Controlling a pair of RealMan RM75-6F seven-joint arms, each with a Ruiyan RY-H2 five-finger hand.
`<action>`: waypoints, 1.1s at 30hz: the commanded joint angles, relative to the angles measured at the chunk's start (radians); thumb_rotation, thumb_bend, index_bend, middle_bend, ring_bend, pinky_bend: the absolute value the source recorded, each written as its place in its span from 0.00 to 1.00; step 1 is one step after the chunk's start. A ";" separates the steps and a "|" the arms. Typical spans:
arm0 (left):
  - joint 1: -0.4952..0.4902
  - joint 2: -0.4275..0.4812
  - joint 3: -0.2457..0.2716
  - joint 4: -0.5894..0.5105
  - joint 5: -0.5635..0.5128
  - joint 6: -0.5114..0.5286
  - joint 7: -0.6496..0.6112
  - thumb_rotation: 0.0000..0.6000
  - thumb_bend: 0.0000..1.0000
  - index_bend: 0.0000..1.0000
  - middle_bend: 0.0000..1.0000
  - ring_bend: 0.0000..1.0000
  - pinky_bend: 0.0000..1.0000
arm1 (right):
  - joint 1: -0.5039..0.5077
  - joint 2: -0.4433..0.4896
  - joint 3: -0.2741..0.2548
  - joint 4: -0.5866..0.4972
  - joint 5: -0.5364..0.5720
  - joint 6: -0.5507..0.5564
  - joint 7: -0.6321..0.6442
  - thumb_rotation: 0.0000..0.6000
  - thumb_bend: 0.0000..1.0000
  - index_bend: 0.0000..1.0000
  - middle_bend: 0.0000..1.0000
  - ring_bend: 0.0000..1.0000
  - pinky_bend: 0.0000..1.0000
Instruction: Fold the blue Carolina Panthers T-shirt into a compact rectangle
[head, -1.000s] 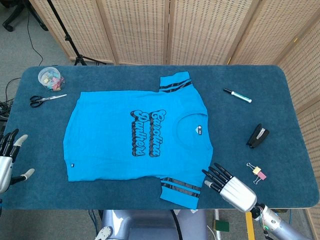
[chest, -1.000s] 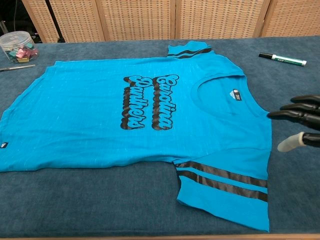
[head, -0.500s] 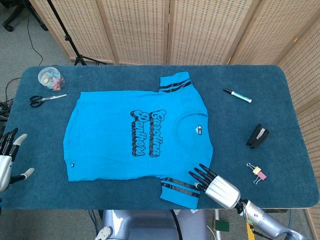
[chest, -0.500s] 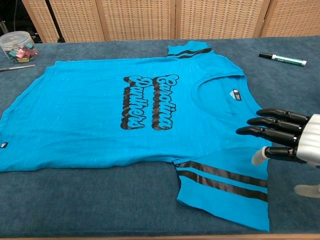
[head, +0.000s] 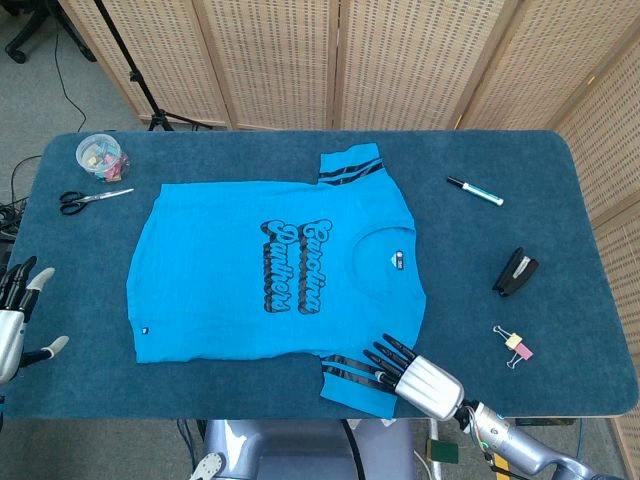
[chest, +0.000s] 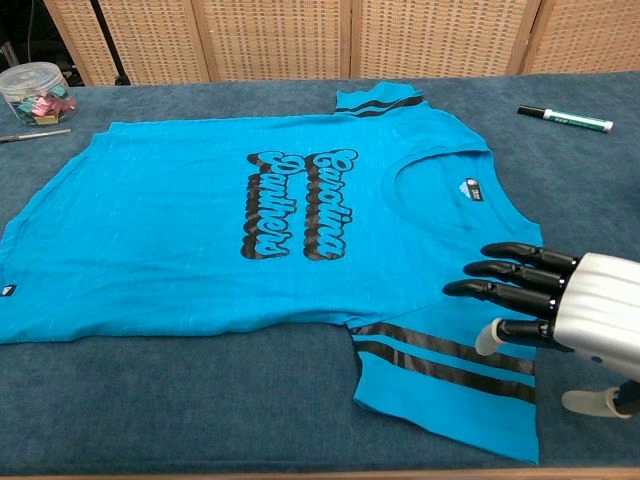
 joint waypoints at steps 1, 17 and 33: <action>-0.001 0.000 0.000 0.000 -0.001 -0.003 0.001 1.00 0.00 0.00 0.00 0.00 0.00 | 0.002 -0.004 -0.008 -0.005 -0.003 0.001 -0.004 1.00 0.00 0.33 0.07 0.00 0.03; -0.003 -0.002 0.000 -0.001 -0.010 -0.012 0.010 1.00 0.00 0.00 0.00 0.00 0.00 | 0.028 -0.064 -0.022 -0.041 0.020 -0.031 -0.006 1.00 0.00 0.34 0.09 0.00 0.03; -0.005 0.000 -0.004 -0.002 -0.020 -0.019 0.010 1.00 0.00 0.00 0.00 0.00 0.00 | 0.059 -0.101 0.010 -0.069 0.082 -0.067 -0.038 1.00 0.07 0.35 0.09 0.00 0.04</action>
